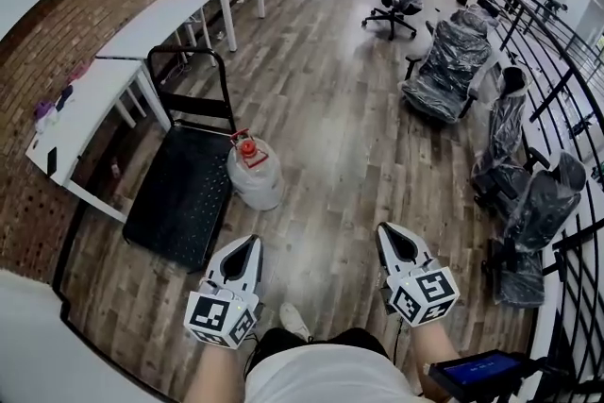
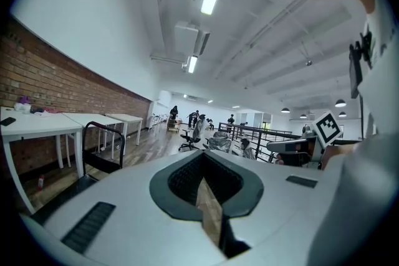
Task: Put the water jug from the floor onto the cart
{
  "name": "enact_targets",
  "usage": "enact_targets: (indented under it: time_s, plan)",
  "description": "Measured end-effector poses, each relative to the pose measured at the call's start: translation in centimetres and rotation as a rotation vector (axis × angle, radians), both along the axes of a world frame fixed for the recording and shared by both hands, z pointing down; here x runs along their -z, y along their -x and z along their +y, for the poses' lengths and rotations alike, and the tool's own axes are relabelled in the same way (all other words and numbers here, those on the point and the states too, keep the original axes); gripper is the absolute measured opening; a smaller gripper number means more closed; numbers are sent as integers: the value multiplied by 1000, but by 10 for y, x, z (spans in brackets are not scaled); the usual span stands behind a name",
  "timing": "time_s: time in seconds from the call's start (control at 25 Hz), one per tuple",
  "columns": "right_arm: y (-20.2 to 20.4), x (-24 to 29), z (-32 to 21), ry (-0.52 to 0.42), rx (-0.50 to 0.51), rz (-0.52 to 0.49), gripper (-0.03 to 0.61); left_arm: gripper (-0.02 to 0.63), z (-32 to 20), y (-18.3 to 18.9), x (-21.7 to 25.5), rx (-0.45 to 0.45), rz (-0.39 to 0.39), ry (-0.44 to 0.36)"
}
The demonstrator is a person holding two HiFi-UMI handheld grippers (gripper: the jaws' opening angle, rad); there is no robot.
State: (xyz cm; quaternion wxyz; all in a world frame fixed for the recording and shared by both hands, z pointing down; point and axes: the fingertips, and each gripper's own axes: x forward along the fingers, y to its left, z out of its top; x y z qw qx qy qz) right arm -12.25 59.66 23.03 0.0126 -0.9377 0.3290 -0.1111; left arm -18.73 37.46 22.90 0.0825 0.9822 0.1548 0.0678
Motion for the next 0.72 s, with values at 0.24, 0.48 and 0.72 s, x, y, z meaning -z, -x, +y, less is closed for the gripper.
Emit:
enact_targets:
  time_s: [0.24, 0.48, 0.72]
  plan:
    - [-37, 3, -46, 6, 52, -7, 2, -6, -45, -32, 3, 52, 1, 1]
    - [-81, -7, -85, -3, 136, -34, 2, -6, -75, -55, -2, 130, -24, 7]
    - [-148, -11, -126, -31, 266, -36, 2, -6, -100, -98, -4, 258, -40, 2]
